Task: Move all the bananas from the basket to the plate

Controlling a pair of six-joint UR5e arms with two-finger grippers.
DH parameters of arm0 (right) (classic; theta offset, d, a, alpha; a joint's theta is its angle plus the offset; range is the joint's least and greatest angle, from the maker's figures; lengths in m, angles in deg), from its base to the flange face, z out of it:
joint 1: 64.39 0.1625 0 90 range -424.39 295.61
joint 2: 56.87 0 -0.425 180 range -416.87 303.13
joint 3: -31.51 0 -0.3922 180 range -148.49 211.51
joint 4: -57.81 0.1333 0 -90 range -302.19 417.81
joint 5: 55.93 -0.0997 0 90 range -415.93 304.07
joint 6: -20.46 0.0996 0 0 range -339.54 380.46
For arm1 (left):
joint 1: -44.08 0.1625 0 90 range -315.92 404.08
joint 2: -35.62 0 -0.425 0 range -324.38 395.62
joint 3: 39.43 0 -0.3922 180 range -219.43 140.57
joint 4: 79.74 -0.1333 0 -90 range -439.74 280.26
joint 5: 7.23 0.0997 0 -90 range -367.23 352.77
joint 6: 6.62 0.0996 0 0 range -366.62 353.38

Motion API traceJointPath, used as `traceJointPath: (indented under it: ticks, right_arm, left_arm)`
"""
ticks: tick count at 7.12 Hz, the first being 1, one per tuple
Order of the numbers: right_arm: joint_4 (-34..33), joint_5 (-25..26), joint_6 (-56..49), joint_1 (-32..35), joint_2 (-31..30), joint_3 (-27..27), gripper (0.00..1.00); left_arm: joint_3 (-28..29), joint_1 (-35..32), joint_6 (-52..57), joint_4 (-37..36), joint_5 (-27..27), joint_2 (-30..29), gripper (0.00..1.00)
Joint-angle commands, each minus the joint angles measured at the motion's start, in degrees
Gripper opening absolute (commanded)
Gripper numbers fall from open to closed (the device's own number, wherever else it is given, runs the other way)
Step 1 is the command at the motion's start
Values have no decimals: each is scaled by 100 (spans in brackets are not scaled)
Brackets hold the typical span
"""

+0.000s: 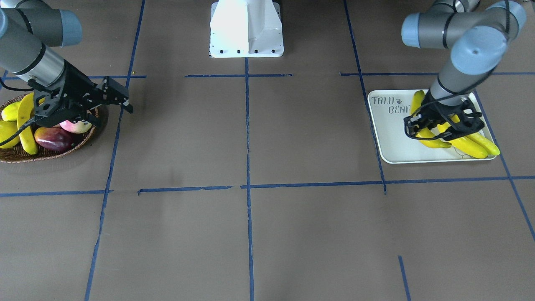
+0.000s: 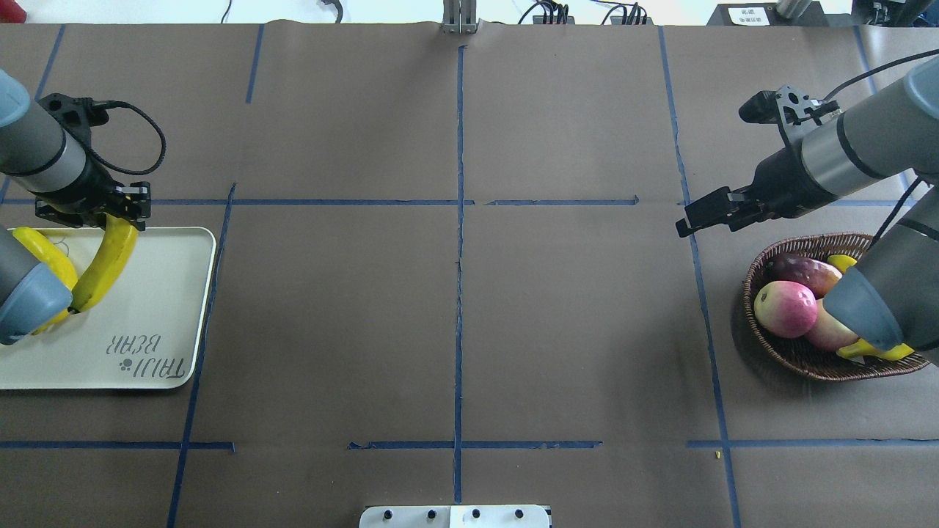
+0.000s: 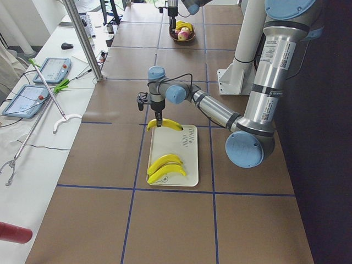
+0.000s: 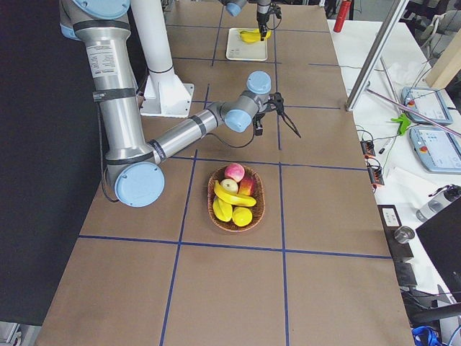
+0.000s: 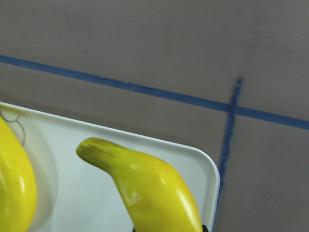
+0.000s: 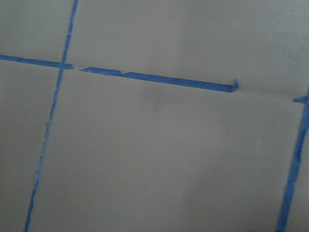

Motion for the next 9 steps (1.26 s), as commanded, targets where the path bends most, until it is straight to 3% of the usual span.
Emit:
traceJointPath:
  ticks: [1, 2, 3, 4, 5, 6, 8, 9]
  right_arm:
    - [-74, -49, -744, 335, -427, 17, 99]
    - [-74, -41, -1130, 502, -681, 8, 99]
    - [-74, -41, -1526, 713, -980, -18, 99]
    - [-74, -41, -1573, 872, -1348, -53, 99]
    - [30, 12, -1574, 1021, -1857, -45, 99]
    - [31, 47, -1574, 1136, -2158, -71, 99]
    - [31, 468, -1182, 1119, -2617, -132, 95]
    - [327, 469, -82, 1032, -2592, -202, 90]
  left_arm:
    - [1124, -151, 74, 1579, -119, 130, 8]
    - [1101, -151, 83, 1646, -128, 243, 33]
    - [936, -160, 100, 1629, -145, 314, 96]
    - [560, -177, 83, 1481, -389, 376, 100]
    - [182, -465, 83, 983, -992, 333, 100]
    - [-291, -520, 65, 491, -1076, 289, 100]
    - [-542, -503, -13, 231, -1060, 271, 100]
    - [-560, -503, -49, 231, -1060, 271, 100]
